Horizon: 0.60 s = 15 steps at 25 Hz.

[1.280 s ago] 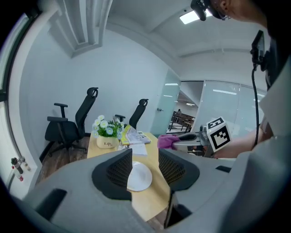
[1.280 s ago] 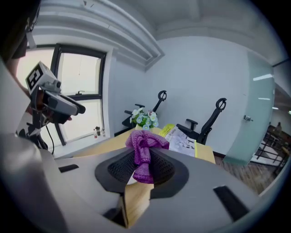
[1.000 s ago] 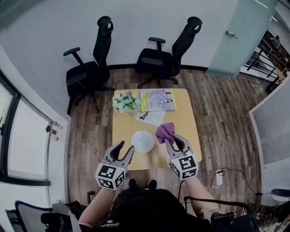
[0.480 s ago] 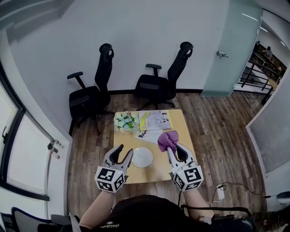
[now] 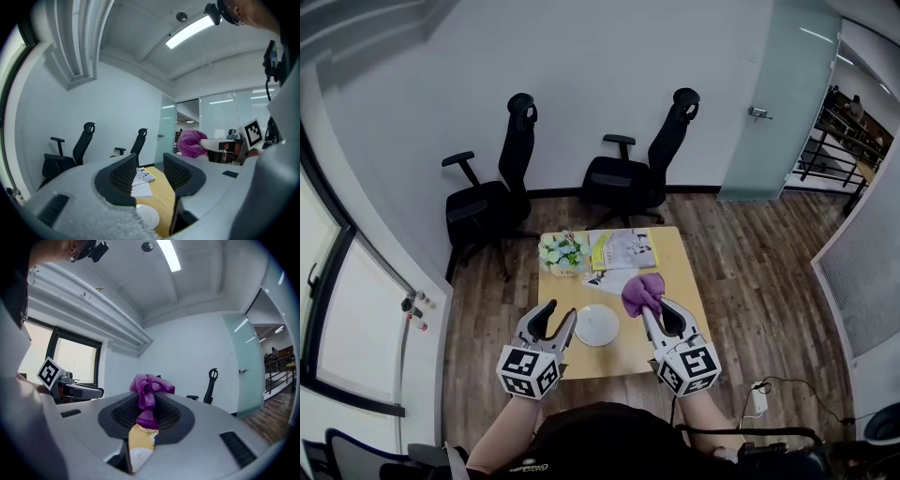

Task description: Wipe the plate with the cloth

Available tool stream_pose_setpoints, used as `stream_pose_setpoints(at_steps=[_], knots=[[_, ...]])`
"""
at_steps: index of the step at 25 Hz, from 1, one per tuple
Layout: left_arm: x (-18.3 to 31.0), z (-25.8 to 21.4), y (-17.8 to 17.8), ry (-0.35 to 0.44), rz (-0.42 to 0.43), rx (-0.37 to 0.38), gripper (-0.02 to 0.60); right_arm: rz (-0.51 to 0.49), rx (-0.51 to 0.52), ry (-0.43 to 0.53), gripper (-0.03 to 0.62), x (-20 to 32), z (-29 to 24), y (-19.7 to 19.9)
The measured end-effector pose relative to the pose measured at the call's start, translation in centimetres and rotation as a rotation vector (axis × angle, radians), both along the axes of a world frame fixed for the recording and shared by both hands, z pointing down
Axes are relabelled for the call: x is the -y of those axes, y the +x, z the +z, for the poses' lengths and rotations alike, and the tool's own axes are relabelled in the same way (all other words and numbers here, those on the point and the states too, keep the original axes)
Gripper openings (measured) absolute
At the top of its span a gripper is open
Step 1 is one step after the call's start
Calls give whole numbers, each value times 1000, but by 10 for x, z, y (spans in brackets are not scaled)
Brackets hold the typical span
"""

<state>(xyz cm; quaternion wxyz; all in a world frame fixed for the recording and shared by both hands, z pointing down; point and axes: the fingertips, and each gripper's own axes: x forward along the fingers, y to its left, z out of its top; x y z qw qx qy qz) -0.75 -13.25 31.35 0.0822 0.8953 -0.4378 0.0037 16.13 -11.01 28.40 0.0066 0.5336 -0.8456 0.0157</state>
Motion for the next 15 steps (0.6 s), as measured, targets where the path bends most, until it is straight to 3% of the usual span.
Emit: stream_pose_setpoints(at_steps=[15], knots=[[4, 5, -3, -21, -2, -9, 181, -48, -20, -28, 77, 1, 7, -16]])
